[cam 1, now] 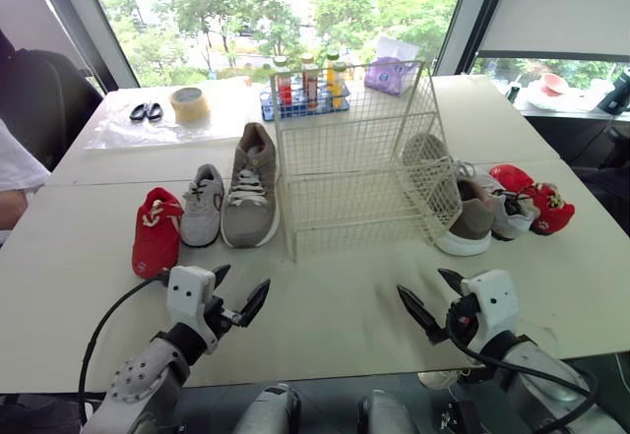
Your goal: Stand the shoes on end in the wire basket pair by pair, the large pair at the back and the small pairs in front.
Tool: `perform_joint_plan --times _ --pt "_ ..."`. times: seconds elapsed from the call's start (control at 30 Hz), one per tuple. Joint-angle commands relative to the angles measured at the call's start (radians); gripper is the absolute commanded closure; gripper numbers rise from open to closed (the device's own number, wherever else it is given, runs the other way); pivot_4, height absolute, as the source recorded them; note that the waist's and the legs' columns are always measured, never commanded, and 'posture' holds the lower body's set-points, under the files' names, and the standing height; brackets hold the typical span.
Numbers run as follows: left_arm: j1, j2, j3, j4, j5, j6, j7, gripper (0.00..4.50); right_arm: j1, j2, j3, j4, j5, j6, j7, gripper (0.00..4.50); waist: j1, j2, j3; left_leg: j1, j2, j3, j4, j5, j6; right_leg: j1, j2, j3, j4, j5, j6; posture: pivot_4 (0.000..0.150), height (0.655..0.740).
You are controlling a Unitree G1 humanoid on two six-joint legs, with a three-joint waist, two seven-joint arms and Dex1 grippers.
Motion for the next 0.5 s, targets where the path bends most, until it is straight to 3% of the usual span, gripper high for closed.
perform_joint_plan --times 0.03,0.5 --pt "-0.003 0.004 0.012 -0.048 -0.017 0.005 0.008 0.0 -0.001 -0.007 -0.013 -0.044 0.016 0.0 0.003 0.03 0.0 0.0 0.0 0.0 0.0 0.0 0.0 0.0 0.0 0.0 0.0 0.0 0.0 0.0 0.0 0.15 0.74" --pt "-0.032 0.011 0.022 -0.101 -0.068 0.077 0.036 0.0 -0.009 -0.015 -0.009 -0.052 0.019 0.009 0.001 0.03 0.0 0.0 0.0 0.0 0.0 0.0 0.0 0.0 0.0 0.0 0.0 0.0 0.0 0.0 0.001 0.15 0.74"
